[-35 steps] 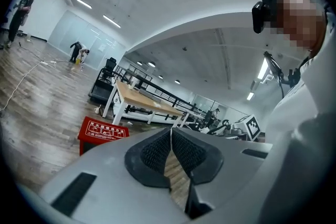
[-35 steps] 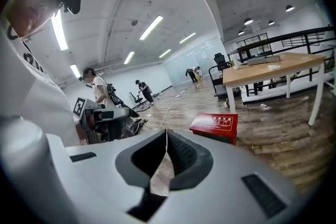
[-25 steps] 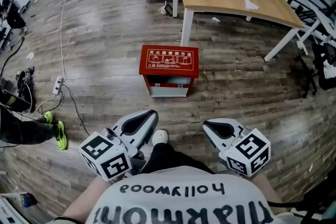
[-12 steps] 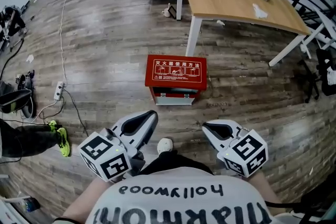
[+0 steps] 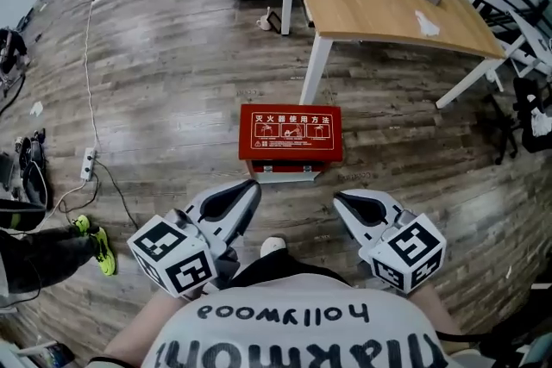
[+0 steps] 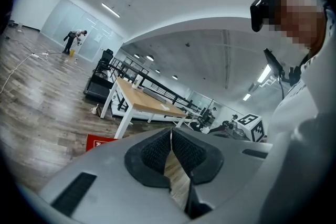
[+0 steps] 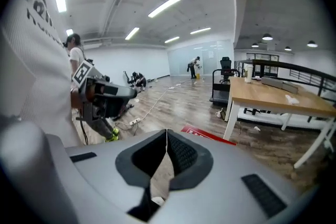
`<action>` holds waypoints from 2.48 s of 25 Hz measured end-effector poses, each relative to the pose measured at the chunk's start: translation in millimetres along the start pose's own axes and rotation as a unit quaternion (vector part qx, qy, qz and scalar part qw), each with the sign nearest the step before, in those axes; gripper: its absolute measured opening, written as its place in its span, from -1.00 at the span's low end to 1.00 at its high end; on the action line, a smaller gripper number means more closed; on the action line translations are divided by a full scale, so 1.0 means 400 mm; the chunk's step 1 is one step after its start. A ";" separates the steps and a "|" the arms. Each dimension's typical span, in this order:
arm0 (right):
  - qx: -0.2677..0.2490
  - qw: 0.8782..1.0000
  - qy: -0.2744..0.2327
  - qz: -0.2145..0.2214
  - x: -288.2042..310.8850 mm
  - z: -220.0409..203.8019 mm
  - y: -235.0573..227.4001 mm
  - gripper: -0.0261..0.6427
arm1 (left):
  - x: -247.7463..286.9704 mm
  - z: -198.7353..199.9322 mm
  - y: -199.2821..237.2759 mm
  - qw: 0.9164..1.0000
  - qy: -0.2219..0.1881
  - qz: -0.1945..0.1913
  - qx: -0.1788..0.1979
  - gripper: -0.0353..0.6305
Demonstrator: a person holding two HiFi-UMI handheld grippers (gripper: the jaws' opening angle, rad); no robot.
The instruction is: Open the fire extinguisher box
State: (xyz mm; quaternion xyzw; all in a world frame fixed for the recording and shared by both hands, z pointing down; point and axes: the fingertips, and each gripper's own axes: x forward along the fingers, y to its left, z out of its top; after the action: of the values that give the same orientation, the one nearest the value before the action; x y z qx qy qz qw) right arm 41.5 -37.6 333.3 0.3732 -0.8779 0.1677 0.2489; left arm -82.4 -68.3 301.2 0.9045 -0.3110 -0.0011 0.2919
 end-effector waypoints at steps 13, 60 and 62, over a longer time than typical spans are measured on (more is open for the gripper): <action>0.142 0.967 -0.206 0.044 -0.074 0.163 -0.063 -0.89 | 0.065 0.039 0.096 1.000 0.007 -0.017 -0.003 -0.85; 0.024 0.992 0.055 0.107 0.256 -0.052 -0.473 -0.89 | 0.359 0.019 0.270 0.991 0.032 0.124 -0.035 -0.85; 0.071 0.991 0.045 0.107 0.269 -0.055 -0.464 -0.89 | 0.343 -0.001 0.289 0.991 0.038 0.121 -0.044 -0.85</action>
State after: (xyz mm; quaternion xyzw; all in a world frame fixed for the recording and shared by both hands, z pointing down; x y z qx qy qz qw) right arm 121.3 -212.0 432.2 0.2861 -0.8866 0.2716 0.2415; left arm -36.5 -218.8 387.4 0.8458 -0.4068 0.0553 0.3407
